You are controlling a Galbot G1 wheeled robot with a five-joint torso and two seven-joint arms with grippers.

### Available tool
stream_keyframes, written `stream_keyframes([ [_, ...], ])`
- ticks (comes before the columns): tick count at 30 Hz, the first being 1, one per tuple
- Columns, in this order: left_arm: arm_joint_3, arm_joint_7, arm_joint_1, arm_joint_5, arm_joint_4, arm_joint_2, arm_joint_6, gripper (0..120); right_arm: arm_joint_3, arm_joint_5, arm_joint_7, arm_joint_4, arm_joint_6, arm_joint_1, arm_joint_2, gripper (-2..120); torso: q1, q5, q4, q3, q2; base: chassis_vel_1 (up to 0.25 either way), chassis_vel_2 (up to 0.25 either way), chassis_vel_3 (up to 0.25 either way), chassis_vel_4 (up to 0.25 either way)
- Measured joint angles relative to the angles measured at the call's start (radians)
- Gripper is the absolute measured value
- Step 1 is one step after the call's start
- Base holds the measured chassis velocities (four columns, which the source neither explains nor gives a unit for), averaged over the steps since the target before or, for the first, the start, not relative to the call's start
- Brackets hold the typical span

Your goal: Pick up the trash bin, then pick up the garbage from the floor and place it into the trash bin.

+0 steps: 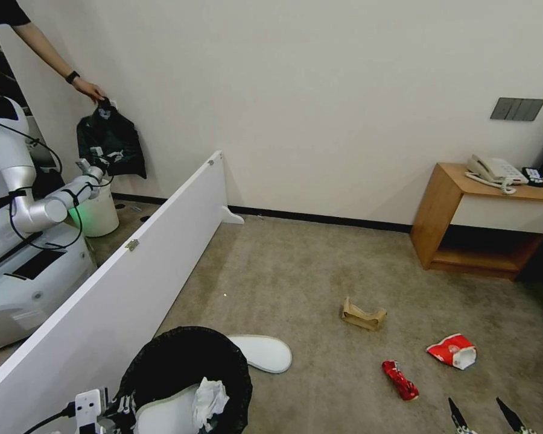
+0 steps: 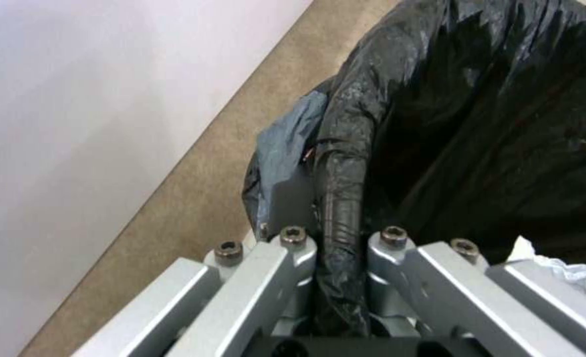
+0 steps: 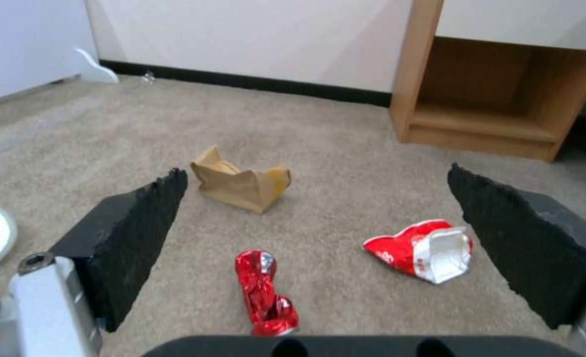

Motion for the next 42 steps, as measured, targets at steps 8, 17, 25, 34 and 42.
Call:
stream_keyframes([
  [8,0.001,0.001,0.001,0.002,0.000,-0.001,-0.001,4,0.001,0.002,-0.004,-0.002,0.004,0.000,0.000,100,0.000,-0.0001,0.0001,0.000,0.000,-0.082,0.088,0.079,-0.083],
  [17,0.001,0.002,0.003,0.002,-0.001,-0.002,-0.003,4,0.002,0.003,-0.012,-0.002,0.006,-0.001,-0.001,100,0.000,-0.0001,0.0000,0.000,0.000,-0.083,0.079,0.081,-0.080],
  [25,-0.004,0.002,0.006,0.002,-0.006,-0.003,-0.003,4,-0.009,-0.070,0.008,-0.035,-0.003,0.009,-0.022,100,0.000,0.0000,0.0000,0.000,0.000,-0.042,0.051,0.045,-0.052],
  [34,-0.014,0.002,0.010,0.003,-0.011,-0.009,-0.003,4,-0.074,-0.107,0.024,-0.116,-0.135,0.030,-0.072,100,0.000,-0.0001,0.0000,0.000,0.000,0.000,0.000,0.000,0.000],
  [42,-0.019,0.002,0.015,0.013,-0.019,-0.019,-0.003,4,-0.127,-0.139,0.023,-0.251,-0.163,0.098,-0.095,100,0.000,0.0000,-0.0001,0.000,0.000,0.000,0.000,0.000,0.000],
])
